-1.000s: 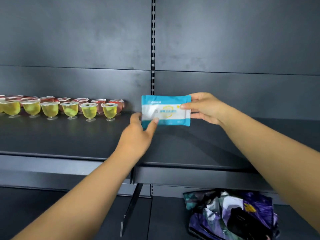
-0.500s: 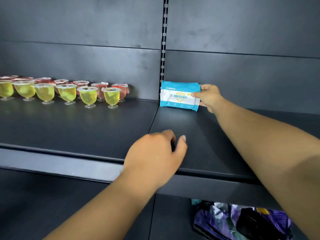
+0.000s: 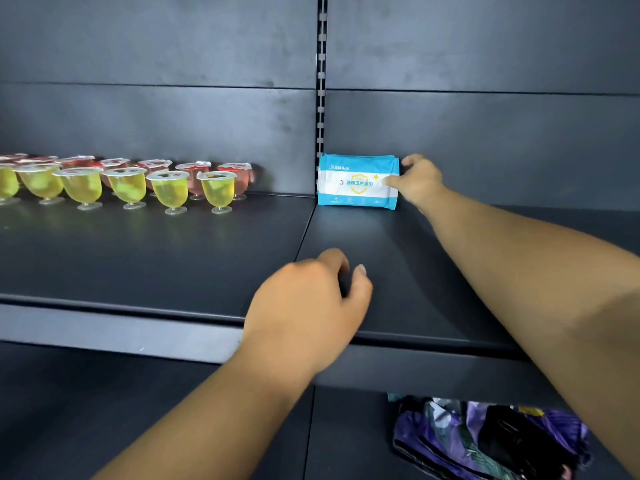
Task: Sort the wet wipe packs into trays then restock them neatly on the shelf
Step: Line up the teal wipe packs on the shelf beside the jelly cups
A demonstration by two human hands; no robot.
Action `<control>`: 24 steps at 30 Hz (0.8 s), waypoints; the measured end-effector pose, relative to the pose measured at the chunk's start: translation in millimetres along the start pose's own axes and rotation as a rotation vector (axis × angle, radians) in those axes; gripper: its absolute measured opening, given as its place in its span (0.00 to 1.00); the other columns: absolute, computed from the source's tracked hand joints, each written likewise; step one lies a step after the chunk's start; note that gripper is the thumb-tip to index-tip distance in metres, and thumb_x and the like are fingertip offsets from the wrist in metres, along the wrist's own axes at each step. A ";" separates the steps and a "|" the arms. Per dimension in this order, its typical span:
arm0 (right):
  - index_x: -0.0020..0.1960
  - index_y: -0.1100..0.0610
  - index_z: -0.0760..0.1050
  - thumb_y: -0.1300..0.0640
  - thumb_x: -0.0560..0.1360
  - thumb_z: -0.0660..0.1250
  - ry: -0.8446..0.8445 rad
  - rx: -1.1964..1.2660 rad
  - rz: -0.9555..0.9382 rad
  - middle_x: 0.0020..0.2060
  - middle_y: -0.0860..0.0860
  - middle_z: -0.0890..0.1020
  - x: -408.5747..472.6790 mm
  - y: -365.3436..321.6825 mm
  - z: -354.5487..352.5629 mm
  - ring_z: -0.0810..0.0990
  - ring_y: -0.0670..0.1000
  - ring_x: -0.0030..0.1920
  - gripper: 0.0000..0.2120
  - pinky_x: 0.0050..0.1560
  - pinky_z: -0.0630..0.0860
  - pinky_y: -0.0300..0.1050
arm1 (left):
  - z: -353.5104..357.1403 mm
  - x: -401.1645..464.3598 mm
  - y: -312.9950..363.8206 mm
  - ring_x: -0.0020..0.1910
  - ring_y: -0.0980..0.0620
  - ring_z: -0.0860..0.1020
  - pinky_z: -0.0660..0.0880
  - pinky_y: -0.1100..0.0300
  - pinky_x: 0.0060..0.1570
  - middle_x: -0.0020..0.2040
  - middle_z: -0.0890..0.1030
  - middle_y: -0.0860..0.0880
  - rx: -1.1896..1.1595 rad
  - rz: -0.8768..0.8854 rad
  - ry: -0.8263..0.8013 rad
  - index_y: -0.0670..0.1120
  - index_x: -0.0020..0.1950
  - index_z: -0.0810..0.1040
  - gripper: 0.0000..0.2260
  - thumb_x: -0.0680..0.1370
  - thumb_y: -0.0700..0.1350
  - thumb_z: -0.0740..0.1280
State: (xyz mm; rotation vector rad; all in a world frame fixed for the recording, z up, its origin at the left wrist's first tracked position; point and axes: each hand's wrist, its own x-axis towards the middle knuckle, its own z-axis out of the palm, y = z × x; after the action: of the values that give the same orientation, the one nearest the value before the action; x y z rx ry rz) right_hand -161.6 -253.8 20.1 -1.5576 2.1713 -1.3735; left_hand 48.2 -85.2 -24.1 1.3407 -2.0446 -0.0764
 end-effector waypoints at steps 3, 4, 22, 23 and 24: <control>0.66 0.60 0.68 0.56 0.74 0.68 -0.003 -0.089 -0.043 0.62 0.55 0.75 -16.1 -4.6 -19.8 0.73 0.54 0.62 0.22 0.59 0.68 0.41 | 1.0 0.1 -2.2 0.36 0.50 0.72 0.68 0.60 0.35 0.30 0.72 0.53 -0.021 -0.010 0.011 0.52 0.51 0.74 0.11 0.78 0.54 0.55; 0.65 0.59 0.69 0.56 0.75 0.68 -0.010 -0.111 -0.071 0.62 0.55 0.75 -24.6 -6.5 -27.4 0.74 0.54 0.62 0.20 0.58 0.68 0.41 | 1.5 0.4 -2.5 0.37 0.50 0.72 0.68 0.60 0.35 0.31 0.72 0.53 -0.019 -0.011 0.011 0.51 0.50 0.74 0.11 0.79 0.53 0.56; 0.50 0.62 0.80 0.58 0.72 0.69 -0.046 -0.136 -0.610 0.45 0.57 0.83 -322.4 104.8 -181.6 0.79 0.59 0.49 0.10 0.50 0.74 0.49 | 42.8 -164.6 99.0 0.44 0.51 0.72 0.63 0.65 0.46 0.40 0.81 0.44 -0.171 0.308 0.199 0.38 0.44 0.80 0.18 0.76 0.50 0.56; 0.50 0.62 0.80 0.57 0.72 0.69 -0.063 -0.133 -0.580 0.44 0.56 0.83 -336.2 123.0 -179.9 0.79 0.59 0.48 0.10 0.49 0.74 0.49 | 54.8 -184.2 99.6 0.43 0.50 0.74 0.63 0.64 0.46 0.39 0.81 0.44 -0.149 0.316 0.150 0.39 0.44 0.80 0.18 0.76 0.50 0.56; 0.50 0.62 0.80 0.57 0.72 0.69 -0.084 -0.147 -0.550 0.44 0.56 0.83 -347.4 139.7 -177.3 0.79 0.58 0.47 0.10 0.47 0.74 0.48 | 65.9 -201.9 97.9 0.44 0.48 0.76 0.64 0.64 0.47 0.40 0.81 0.45 -0.135 0.307 0.095 0.39 0.44 0.80 0.19 0.76 0.50 0.56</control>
State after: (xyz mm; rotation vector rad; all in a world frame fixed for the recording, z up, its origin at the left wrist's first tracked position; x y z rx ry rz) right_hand -199.9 137.9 -109.4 -2.3462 1.9074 -1.2534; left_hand -18.6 108.0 -137.7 0.9207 -2.1002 -0.0132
